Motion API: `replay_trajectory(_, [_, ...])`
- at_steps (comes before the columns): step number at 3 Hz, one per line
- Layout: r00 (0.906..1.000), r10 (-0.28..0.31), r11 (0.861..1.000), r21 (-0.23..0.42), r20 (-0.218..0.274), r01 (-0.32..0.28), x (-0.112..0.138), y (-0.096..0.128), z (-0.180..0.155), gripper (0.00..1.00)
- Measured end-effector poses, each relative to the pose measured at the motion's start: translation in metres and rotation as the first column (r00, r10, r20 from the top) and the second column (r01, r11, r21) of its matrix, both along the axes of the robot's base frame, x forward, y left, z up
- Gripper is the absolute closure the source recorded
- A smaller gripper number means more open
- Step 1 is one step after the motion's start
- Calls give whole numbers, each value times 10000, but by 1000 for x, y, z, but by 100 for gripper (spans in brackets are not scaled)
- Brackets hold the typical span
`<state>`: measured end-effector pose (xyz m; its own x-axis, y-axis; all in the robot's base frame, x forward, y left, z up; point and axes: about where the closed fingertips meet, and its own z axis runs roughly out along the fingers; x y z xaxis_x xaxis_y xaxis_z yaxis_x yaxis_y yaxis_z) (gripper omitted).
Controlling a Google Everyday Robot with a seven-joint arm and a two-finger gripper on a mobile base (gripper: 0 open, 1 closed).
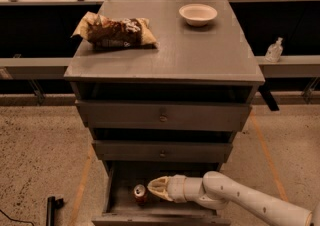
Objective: Place coke can into bottom drawer
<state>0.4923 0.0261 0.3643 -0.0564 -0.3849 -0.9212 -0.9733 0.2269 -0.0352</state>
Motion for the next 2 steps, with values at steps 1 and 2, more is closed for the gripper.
replay_trajectory(1, [9978,-664,9975,-231,-57,663,-10,-15,15,100])
replay_trajectory(2, [9586,-2846,9568,-628,-13,2840,-20,-66,82,100])
